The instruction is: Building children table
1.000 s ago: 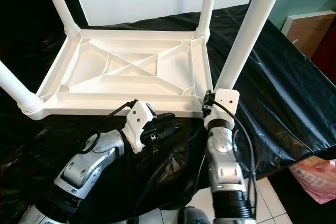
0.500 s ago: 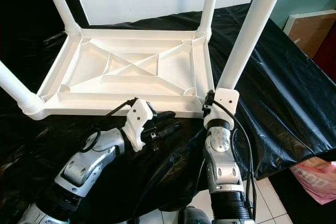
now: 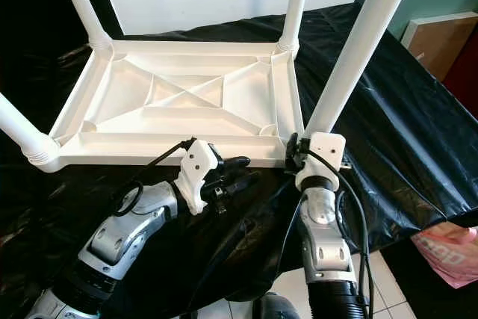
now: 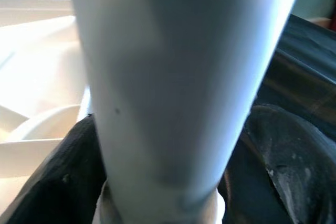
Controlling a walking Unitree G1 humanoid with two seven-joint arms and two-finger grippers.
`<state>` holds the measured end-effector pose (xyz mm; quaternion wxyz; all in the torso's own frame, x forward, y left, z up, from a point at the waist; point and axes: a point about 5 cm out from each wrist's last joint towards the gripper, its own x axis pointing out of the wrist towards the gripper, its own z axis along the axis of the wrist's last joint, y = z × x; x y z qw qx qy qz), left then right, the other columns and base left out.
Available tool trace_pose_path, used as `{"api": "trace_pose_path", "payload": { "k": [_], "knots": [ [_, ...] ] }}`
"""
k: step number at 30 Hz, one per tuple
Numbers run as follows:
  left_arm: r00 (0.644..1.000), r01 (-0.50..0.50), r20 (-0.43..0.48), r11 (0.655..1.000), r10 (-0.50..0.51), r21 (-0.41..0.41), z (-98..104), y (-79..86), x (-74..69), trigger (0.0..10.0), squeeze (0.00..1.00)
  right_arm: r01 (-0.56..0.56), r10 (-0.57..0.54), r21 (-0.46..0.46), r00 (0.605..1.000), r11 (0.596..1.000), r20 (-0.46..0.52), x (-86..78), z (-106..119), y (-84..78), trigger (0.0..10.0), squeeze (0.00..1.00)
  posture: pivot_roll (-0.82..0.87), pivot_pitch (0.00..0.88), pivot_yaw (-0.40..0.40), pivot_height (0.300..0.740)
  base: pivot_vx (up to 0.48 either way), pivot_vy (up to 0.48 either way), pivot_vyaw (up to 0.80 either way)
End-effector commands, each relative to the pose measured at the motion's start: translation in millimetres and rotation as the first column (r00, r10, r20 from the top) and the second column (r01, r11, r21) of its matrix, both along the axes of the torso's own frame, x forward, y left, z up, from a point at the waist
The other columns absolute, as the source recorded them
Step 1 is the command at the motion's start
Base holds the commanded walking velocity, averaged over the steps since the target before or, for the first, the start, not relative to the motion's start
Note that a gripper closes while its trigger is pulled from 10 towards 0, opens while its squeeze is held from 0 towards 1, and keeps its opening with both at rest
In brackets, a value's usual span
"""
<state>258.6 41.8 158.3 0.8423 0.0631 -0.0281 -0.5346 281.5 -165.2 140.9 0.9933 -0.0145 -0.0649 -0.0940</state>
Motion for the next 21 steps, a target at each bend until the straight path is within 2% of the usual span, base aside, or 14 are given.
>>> {"api": "trace_pose_path", "payload": {
  "k": [1, 5, 7, 8, 9, 10, 12, 13, 14, 17, 18, 21],
  "knots": [
    [0.999, 0.044, -0.023, 0.999, -0.043, 0.019, -5.3, -1.2, -4.0, 10.0, 0.0, -0.058, 0.058, 0.012, 0.998, 0.998, 0.01, -4.3, -0.5, -6.9, 10.0, 1.0, -0.03, 0.135, -0.033, 0.74, 0.0, 0.0, 0.0],
    [0.999, 0.046, -0.025, 0.999, -0.045, 0.018, -5.6, -1.8, -4.6, 10.0, 0.0, -0.163, 0.163, 0.014, 0.986, 0.987, 0.019, -5.3, 1.5, -14.8, 10.0, 1.0, -0.03, 0.137, -0.032, 0.74, 0.0, 0.0, 0.0],
    [0.999, 0.046, -0.025, 0.999, -0.045, 0.018, -5.6, -1.8, -4.6, 10.0, 0.0, -0.163, 0.163, 0.014, 0.986, 0.987, 0.019, -5.3, 1.5, -14.8, 10.0, 1.0, -0.03, 0.137, -0.032, 0.74, 0.0, 0.0, 0.0],
    [0.998, 0.049, -0.027, 0.999, -0.049, 0.017, -6.1, -2.2, -5.5, 10.0, 0.0, -0.22, 0.22, 0.008, 0.975, 0.975, 0.013, -4.5, 2.0, -16.6, 10.0, 1.0, -0.03, 0.138, -0.031, 0.74, 0.0, 0.0, 0.0],
    [0.998, 0.052, -0.029, 0.999, -0.051, 0.018, -6.7, -2.5, -5.9, 10.0, 0.0, -0.286, 0.286, -0.02, 0.958, 0.958, 0.001, -2.7, 2.4, -18.6, 10.0, 0.0, -0.03, 0.137, -0.033, 0.74, 0.0, 0.0, 0.0],
    [0.998, 0.052, -0.029, 0.999, -0.051, 0.018, -6.7, -2.5, -5.9, 10.0, 0.0, -0.286, 0.286, -0.02, 0.958, 0.958, 0.001, -2.7, 2.4, -18.6, 10.0, 0.0, -0.03, 0.137, -0.033, 0.74, 0.0, 0.0, 0.0],
    [0.998, 0.053, -0.028, 0.998, -0.052, 0.018, -6.7, -2.6, -5.7, 10.0, 0.0, -0.429, 0.427, -0.057, 0.903, 0.902, -0.036, 2.6, 3.4, -21.7, 10.0, 0.0, -0.02, 0.129, -0.036, 0.74, 0.0, 0.0, 0.0],
    [0.998, 0.053, -0.028, 0.998, -0.052, 0.018, -6.7, -2.6, -5.7, 10.0, 0.0, -0.429, 0.427, -0.057, 0.903, 0.902, -0.036, 2.6, 3.4, -21.7, 10.0, 0.0, -0.02, 0.129, -0.036, 0.74, 0.0, 0.0, 0.0],
    [0.998, 0.05, -0.025, 0.999, -0.05, 0.019, -6.5, -2.2, -4.7, 10.0, 0.0, -0.514, 0.511, -0.083, 0.858, 0.854, -0.058, 6.8, 4.6, -23.2, 10.0, 0.0, -0.02, 0.12, -0.039, 0.74, 0.0, 0.0, 0.0],
    [0.999, 0.047, -0.02, 0.999, -0.047, 0.022, -6.5, -1.9, -3.9, 10.0, 0.0, -0.546, 0.541, -0.087, 0.838, 0.833, -0.073, 10.9, 4.6, -25.1, 10.0, 0.0, -0.01, 0.115, -0.041, 0.74, 0.0, 0.0, 0.0],
    [0.999, 0.04, -0.013, 0.999, -0.039, 0.021, -4.8, -0.9, -2.5, 10.0, 0.0, -0.586, 0.579, -0.102, 0.81, 0.804, -0.092, 16.1, 4.8, -25.6, 10.0, 0.0, -0.01, 0.104, -0.045, 0.74, 0.0, 0.0, 0.0],
    [0.999, 0.037, -0.011, 0.999, -0.037, 0.021, -4.6, -0.3, -2.1, 10.0, 0.0, -0.6, 0.591, -0.113, 0.8, 0.792, -0.104, 18.7, 4.6, -26.2, 10.0, 0.0, 0.0, 0.098, -0.046, 0.74, 0.0, 0.0, 0.0]
  ]
}}
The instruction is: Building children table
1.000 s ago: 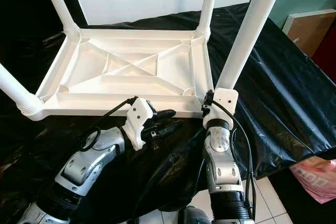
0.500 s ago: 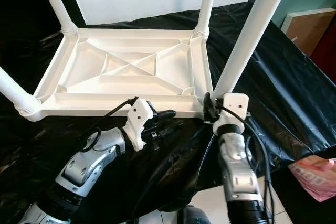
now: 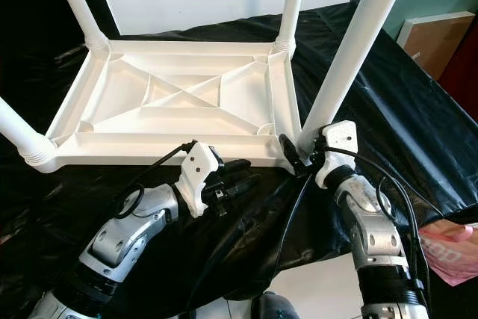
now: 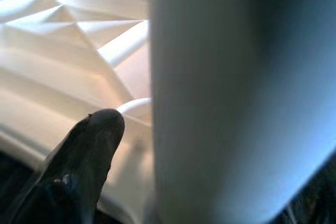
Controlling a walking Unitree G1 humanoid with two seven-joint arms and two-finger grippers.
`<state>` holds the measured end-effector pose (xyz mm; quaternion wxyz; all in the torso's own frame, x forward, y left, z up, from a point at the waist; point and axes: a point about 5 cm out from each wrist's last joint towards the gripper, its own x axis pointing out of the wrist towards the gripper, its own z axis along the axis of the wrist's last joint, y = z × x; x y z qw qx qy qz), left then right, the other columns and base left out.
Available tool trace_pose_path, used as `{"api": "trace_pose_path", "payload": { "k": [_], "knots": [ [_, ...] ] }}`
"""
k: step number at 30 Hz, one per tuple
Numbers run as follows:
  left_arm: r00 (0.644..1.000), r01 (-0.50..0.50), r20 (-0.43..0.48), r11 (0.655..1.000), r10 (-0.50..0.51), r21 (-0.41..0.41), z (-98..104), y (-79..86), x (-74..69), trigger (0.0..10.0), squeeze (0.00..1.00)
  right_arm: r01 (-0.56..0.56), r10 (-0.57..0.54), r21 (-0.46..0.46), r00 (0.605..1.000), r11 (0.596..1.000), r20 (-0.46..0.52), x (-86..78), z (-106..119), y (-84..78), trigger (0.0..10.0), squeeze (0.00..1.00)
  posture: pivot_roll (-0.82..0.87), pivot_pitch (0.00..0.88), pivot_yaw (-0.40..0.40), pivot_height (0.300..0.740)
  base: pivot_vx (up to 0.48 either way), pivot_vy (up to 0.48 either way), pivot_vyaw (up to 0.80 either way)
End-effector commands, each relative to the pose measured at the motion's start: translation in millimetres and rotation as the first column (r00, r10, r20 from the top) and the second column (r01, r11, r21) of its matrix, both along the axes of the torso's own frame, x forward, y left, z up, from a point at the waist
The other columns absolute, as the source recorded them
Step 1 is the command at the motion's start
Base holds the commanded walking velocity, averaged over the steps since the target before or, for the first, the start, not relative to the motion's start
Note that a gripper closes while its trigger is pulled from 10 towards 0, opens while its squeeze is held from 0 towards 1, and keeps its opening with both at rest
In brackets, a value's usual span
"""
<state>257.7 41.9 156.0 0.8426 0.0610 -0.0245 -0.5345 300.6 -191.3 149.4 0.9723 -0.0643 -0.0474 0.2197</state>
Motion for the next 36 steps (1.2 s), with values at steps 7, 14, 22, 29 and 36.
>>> {"api": "trace_pose_path", "payload": {
  "k": [7, 14, 22, 29, 36],
  "knots": [
    [1.0, 0.031, 0.002, 0.999, -0.031, 0.026, -2.8, 1.4, -0.6, 10.0, 0.0, -0.067, 0.066, -0.048, 0.998, 0.997, -0.022, 6.6, -4.4, -2.9, 10.0, 0.0, 0.01, 0.087, -0.051, 0.74, 0.0, 0.0, 0.0],
    [1.0, 0.021, 0.008, 1.0, -0.021, 0.024, -1.9, 1.5, 0.5, 10.0, 0.0, -0.091, 0.088, -0.083, 0.995, 0.992, -0.047, 10.0, -10.1, -11.5, 0.0, 0.0, 0.01, 0.082, -0.057, 0.74, 0.0, 0.0, 0.0],
    [1.0, 0.025, 0.006, 0.999, -0.025, 0.022, -2.4, 0.3, -0.2, 10.0, 0.0, -0.069, 0.063, -0.086, 0.996, 0.994, -0.069, 7.4, -16.5, -17.7, 1.3, 0.0, 0.0, 0.084, -0.053, 0.74, 0.0, 0.0, 0.0],
    [0.999, 0.04, -0.002, 0.999, -0.04, 0.021, -3.4, -1.6, -2.2, 10.0, 0.0, 0.071, -0.073, -0.033, 0.994, 0.997, -0.08, 4.1, -20.9, -17.5, 10.0, 0.0, -0.01, 0.096, -0.047, 0.74, 0.0, 0.0, 0.0],
    [0.999, 0.045, -0.005, 0.999, -0.045, 0.019, -3.4, -3.2, -3.0, 10.0, 0.0, 0.169, -0.171, -0.037, 0.983, 0.985, -0.067, 2.3, -25.8, -8.6, 10.0, 0.0, -0.02, 0.104, -0.045, 0.74, 0.0, 0.0, 0.0]
  ]
}}
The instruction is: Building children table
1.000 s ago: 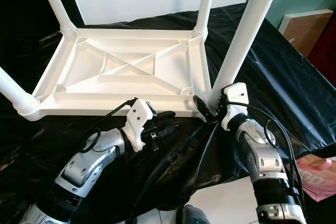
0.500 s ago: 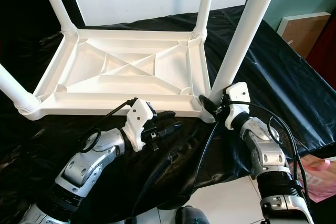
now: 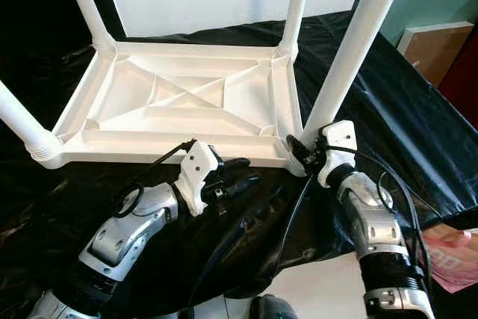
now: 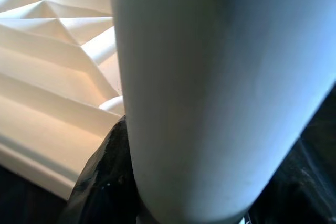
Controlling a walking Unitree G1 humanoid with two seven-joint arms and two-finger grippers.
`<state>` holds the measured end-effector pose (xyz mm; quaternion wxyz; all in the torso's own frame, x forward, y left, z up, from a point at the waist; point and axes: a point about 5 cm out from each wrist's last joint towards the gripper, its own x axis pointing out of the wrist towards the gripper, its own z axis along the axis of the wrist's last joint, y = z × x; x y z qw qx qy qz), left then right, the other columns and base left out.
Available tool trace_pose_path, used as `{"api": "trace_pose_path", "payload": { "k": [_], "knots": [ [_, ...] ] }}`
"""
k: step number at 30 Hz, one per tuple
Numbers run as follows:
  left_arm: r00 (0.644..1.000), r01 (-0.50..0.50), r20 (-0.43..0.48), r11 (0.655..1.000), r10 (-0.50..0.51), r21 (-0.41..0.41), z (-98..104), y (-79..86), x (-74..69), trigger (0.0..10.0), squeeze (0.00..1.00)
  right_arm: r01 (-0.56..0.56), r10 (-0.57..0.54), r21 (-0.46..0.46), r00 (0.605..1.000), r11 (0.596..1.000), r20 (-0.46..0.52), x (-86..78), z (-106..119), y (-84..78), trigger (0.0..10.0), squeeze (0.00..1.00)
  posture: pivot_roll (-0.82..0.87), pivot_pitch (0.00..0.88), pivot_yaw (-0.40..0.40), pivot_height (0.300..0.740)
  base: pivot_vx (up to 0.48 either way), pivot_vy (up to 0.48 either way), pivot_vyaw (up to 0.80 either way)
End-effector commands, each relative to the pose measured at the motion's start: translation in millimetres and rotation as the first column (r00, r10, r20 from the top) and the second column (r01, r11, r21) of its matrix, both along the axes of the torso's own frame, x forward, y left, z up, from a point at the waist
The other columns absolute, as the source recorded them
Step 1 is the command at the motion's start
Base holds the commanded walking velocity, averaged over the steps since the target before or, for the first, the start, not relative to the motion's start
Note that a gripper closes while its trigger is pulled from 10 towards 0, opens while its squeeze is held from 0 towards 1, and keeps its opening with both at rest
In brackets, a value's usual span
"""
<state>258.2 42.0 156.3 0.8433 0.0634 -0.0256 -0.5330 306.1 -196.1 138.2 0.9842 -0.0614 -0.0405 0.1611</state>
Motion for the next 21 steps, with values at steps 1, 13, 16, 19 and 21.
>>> {"api": "trace_pose_path", "payload": {
  "k": [1, 13, 16, 19, 21],
  "knots": [
    [0.999, 0.048, -0.011, 0.999, -0.048, 0.015, -3.5, -3.4, -3.4, 10.0, 0.0, 0.082, -0.083, -0.026, 0.995, 0.996, -0.059, -3.3, -14.9, -2.3, 10.0, 0.0, -0.02, 0.11, -0.045, 0.74, 0.0, 0.0, 0.0],
    [0.999, 0.033, -0.025, 0.999, -0.032, 0.02, -6.5, -1.5, -5.1, 10.0, 0.0, 0.353, -0.349, 0.055, 0.935, 0.934, -0.067, -8.9, -17.5, 10.3, 10.0, 0.0, -0.02, 0.135, -0.044, 0.74, 0.0, 0.0, 0.0],
    [0.999, 0.035, -0.028, 0.999, -0.034, 0.021, -7.5, -2.0, -6.3, 10.0, 0.0, 0.468, -0.462, 0.073, 0.883, 0.881, -0.086, -12.2, -20.3, 18.5, 10.0, 0.0, -0.02, 0.14, -0.047, 0.74, 0.0, 0.0, 0.0],
    [0.999, 0.033, -0.027, 0.999, -0.033, 0.021, -7.3, -2.2, -6.2, 10.0, 0.0, 0.525, -0.516, 0.085, 0.85, 0.847, -0.105, -13.8, -22.8, 24.1, 10.0, 0.0, -0.02, 0.141, -0.053, 0.74, 0.0, 0.0, 0.0],
    [0.999, 0.028, -0.027, 0.999, -0.027, 0.018, -7.0, -2.1, -5.9, 10.0, 0.0, 0.565, -0.553, 0.11, 0.824, 0.818, -0.125, -15.1, -24.2, 30.2, 10.0, 0.0, -0.01, 0.141, -0.052, 0.74, 0.0, 0.0, 0.0]
  ]
}}
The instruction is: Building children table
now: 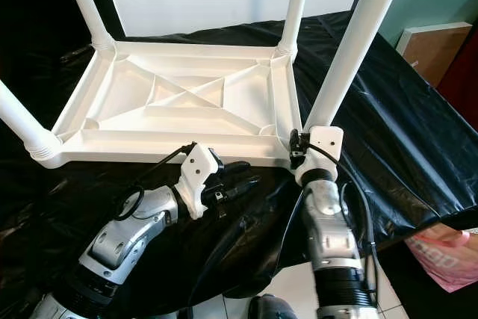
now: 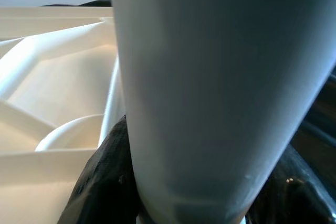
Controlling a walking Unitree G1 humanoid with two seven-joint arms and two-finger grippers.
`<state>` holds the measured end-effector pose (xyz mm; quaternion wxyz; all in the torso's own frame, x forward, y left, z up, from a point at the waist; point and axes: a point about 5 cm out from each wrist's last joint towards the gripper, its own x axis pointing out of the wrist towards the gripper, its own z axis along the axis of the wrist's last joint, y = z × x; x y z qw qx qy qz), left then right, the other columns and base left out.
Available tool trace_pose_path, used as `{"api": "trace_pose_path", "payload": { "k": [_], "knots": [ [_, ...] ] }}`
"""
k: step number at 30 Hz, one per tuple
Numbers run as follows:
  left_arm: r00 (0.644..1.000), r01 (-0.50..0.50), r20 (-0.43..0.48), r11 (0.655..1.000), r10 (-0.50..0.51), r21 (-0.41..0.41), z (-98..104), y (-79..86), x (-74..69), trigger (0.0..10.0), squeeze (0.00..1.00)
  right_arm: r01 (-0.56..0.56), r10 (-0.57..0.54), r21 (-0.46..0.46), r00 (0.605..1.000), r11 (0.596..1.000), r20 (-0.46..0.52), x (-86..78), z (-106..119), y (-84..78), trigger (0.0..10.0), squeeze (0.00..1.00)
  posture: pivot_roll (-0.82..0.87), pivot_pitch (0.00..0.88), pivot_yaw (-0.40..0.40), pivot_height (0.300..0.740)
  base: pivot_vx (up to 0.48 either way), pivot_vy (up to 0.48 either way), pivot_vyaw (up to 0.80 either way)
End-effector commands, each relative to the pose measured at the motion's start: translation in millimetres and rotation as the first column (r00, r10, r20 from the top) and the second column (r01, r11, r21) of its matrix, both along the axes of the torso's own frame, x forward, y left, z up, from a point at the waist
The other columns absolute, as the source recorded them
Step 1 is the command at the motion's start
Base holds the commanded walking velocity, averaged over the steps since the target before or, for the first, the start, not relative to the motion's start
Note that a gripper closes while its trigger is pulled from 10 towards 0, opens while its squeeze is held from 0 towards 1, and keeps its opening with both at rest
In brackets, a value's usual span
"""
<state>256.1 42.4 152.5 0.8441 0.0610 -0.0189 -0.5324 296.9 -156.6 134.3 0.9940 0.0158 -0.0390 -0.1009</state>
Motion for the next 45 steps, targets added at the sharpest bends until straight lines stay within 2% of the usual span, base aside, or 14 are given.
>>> {"api": "trace_pose_path", "payload": {
  "k": [1, 5, 16, 17, 18, 19, 25, 29, 31, 32, 33, 36, 39, 45],
  "knots": [
    [0.999, 0.029, -0.014, 0.999, -0.029, 0.014, -3.2, -2.6, -3.9, 10.0, 0.0, 0.071, -0.069, 0.01, 0.992, 0.997, -0.102, -6.3, -20.0, -3.2, 10.0, 0.0, -0.01, 0.142, -0.05, 0.74, 0.0, 0.0, 0.0],
    [0.999, 0.036, -0.016, 0.999, -0.035, 0.014, -3.5, -3.1, -4.5, 10.0, 0.0, 0.043, -0.042, 0.006, 0.995, 0.999, -0.094, -6.1, -16.8, 6.8, 10.0, 0.0, -0.02, 0.142, -0.05, 0.74, 0.0, 0.0, 0.0],
    [0.999, 0.048, -0.01, 0.999, -0.048, 0.014, -2.6, -5.3, -3.7, 10.0, 0.0, 0.063, -0.063, 0.001, 0.996, 0.998, -0.068, -7.6, -8.6, 4.1, 10.0, 0.0, -0.02, 0.135, -0.041, 0.74, 0.0, 0.0, 0.0],
    [0.999, 0.049, -0.009, 0.999, -0.049, 0.014, -2.4, -5.3, -3.4, 10.0, 0.0, 0.06, -0.06, 0.0, 0.996, 0.998, -0.063, -7.3, -7.4, 3.7, 10.0, 0.1, -0.02, 0.132, -0.038, 0.74, 0.0, 0.0, 0.0],
    [0.999, 0.049, -0.009, 0.999, -0.049, 0.014, -2.4, -5.3, -3.4, 10.0, 0.0, 0.06, -0.06, 0.0, 0.996, 0.998, -0.063, -7.3, -7.4, 3.7, 10.0, 0.1, -0.02, 0.132, -0.038, 0.74, 0.0, 0.0, 0.0],
    [0.999, 0.05, -0.008, 0.999, -0.05, 0.014, -2.1, -5.3, -3.1, 10.0, 0.0, 0.058, -0.058, -0.001, 0.997, 0.998, -0.059, -6.8, -6.4, 2.9, 10.0, 1.0, -0.02, 0.132, -0.039, 0.74, 0.0, 0.0, 0.0],
    [0.998, 0.063, -0.002, 0.998, -0.063, 0.025, -2.1, -5.1, -2.7, 10.0, 0.0, 0.0, 0.0, -0.016, 0.999, 1.0, -0.038, -4.1, -2.9, -1.0, 10.0, 1.0, -0.02, 0.129, -0.035, 0.74, 0.0, 0.0, 0.0],
    [0.997, 0.073, -0.003, 0.997, -0.073, 0.035, -3.5, -4.0, -2.8, 10.0, 0.0, -0.126, 0.125, -0.012, 0.991, 0.992, -0.036, 0.1, -2.5, -5.4, 10.0, 1.0, -0.02, 0.131, -0.026, 0.74, 0.0, 0.0, 0.0],
    [0.997, 0.073, -0.003, 0.997, -0.073, 0.035, -3.5, -4.0, -2.8, 10.0, 0.0, -0.126, 0.125, -0.012, 0.991, 0.992, -0.036, 0.1, -2.5, -5.4, 10.0, 1.0, -0.02, 0.131, -0.026, 0.74, 0.0, 0.0, 0.0],
    [0.997, 0.076, -0.004, 0.996, -0.075, 0.037, -3.8, -4.0, -3.0, 10.0, 0.0, -0.19, 0.189, -0.022, 0.981, 0.982, -0.032, 2.1, -1.9, -6.1, 10.0, 1.0, -0.02, 0.13, -0.022, 0.74, 0.0, 0.0, 0.0],
    [0.997, 0.078, -0.004, 0.996, -0.078, 0.037, -3.5, -4.2, -2.9, 10.0, 0.0, -0.25, 0.249, -0.026, 0.968, 0.968, -0.033, 3.7, -1.3, -7.8, 10.0, 0.0, -0.02, 0.128, -0.018, 0.74, 0.0, 0.0, 0.0],
    [0.997, 0.081, -0.003, 0.996, -0.081, 0.036, -3.0, -4.5, -2.9, 10.0, 0.0, -0.315, 0.314, -0.049, 0.949, 0.948, -0.028, 4.7, 0.3, -10.3, 10.0, 0.0, -0.02, 0.128, -0.014, 0.74, 0.0, 0.0, 0.0],
    [0.995, 0.097, -0.001, 0.994, -0.097, 0.044, -4.1, -4.9, -2.9, 10.0, 0.0, -0.481, 0.481, -0.123, 0.876, 0.868, -0.038, 4.8, 3.7, -18.4, 10.0, 0.0, -0.01, 0.123, -0.012, 0.74, 0.0, 0.0, 0.0],
    [0.994, 0.111, 0.002, 0.992, -0.111, 0.065, -7.0, -4.2, -2.6, 10.0, 0.0, -0.568, 0.568, -0.156, 0.821, 0.808, -0.049, 5.6, 5.7, -21.4, 10.0, 0.0, -0.01, 0.121, -0.011, 0.74, 0.0, 0.0, 0.0]
  ]
}}
